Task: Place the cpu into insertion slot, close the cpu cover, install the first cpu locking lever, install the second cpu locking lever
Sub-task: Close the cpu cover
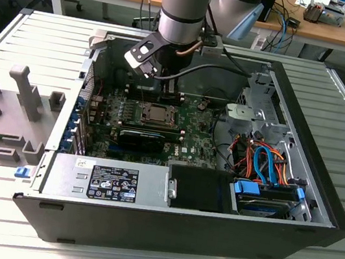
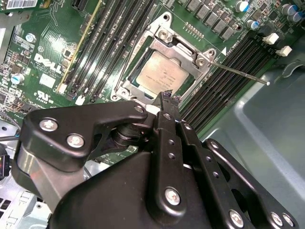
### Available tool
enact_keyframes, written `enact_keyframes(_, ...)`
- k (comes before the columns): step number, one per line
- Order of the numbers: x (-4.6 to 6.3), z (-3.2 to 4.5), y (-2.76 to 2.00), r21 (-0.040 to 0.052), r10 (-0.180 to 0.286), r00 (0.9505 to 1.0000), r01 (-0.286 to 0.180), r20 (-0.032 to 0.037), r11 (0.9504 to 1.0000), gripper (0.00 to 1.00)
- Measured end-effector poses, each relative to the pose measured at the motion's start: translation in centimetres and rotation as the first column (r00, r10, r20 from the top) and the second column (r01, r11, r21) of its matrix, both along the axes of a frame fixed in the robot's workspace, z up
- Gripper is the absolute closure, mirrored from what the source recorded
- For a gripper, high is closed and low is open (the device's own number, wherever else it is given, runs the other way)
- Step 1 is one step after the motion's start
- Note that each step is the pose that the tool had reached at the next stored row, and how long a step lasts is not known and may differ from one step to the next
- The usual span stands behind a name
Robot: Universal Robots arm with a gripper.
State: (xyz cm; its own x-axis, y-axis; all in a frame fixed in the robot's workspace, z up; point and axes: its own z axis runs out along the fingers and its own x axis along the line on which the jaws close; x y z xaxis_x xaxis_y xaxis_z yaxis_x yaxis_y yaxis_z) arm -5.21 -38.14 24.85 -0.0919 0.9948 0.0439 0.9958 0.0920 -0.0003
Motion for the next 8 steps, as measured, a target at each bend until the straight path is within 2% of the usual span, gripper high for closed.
enact_keyframes(8,-0.19,-0.02,0.0,0.0001,0.0,1.0,0.0,0.0,1.0,0.89)
